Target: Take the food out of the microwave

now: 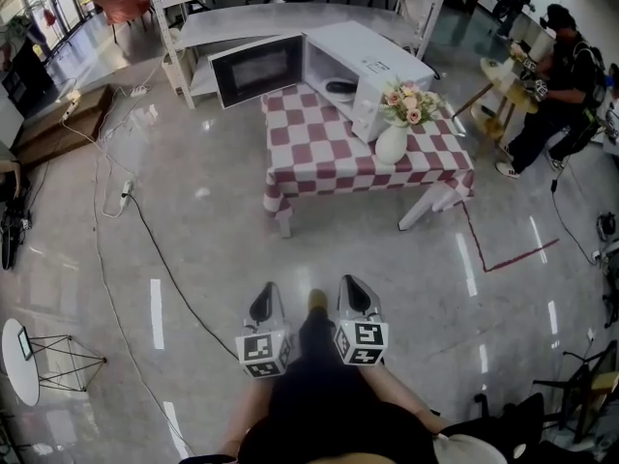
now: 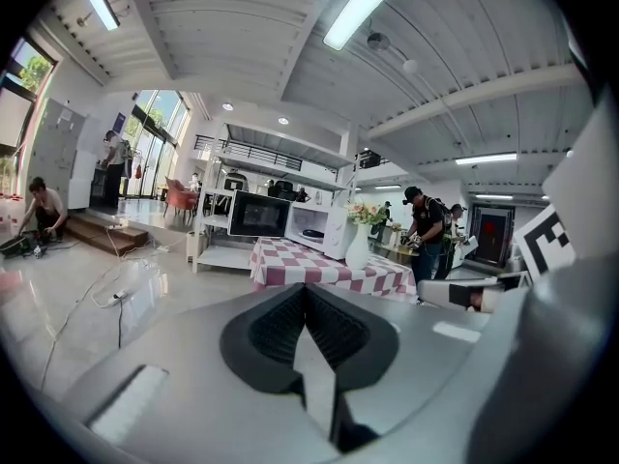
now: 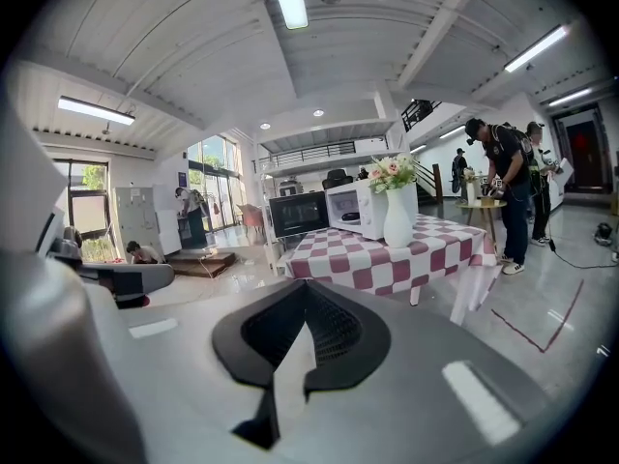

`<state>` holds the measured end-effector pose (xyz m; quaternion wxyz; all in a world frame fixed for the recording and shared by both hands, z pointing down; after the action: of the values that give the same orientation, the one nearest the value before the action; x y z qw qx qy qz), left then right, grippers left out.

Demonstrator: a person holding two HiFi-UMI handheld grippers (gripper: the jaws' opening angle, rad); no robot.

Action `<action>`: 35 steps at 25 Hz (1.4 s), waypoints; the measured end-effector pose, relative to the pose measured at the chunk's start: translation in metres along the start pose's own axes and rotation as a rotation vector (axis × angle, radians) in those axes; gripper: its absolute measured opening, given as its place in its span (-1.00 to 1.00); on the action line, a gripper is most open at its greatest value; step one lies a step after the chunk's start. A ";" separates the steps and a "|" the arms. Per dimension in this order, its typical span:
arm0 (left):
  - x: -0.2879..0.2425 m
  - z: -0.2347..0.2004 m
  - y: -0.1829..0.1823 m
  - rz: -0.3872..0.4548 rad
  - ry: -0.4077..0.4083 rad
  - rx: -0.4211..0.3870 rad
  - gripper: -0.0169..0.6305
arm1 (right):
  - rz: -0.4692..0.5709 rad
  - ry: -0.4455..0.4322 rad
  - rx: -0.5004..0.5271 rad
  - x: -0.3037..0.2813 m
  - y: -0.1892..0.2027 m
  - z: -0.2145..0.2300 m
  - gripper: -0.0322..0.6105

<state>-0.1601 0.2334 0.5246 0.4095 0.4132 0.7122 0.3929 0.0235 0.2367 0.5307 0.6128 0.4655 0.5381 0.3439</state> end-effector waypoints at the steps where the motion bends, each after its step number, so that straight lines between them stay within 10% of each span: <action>1: -0.003 -0.001 -0.001 0.003 -0.005 -0.001 -0.92 | 0.003 -0.005 0.003 -0.004 -0.002 0.001 -0.90; 35: -0.124 -0.017 -0.034 -0.009 -0.079 0.029 -0.92 | 0.019 -0.075 0.051 -0.133 -0.054 0.050 -0.90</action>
<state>-0.1447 0.1043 0.5322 0.4330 0.4311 0.7031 0.3639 0.0432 0.0861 0.5247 0.6170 0.4986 0.5192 0.3180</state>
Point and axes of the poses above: the fingertips, and each gripper's own axes: x backward along the fingers, z to its right, y out of its underside, the point moved 3 cm from there along x, backward along the fingers, and after that the axes turned 10 degrees about x, right-handed, at the moved point
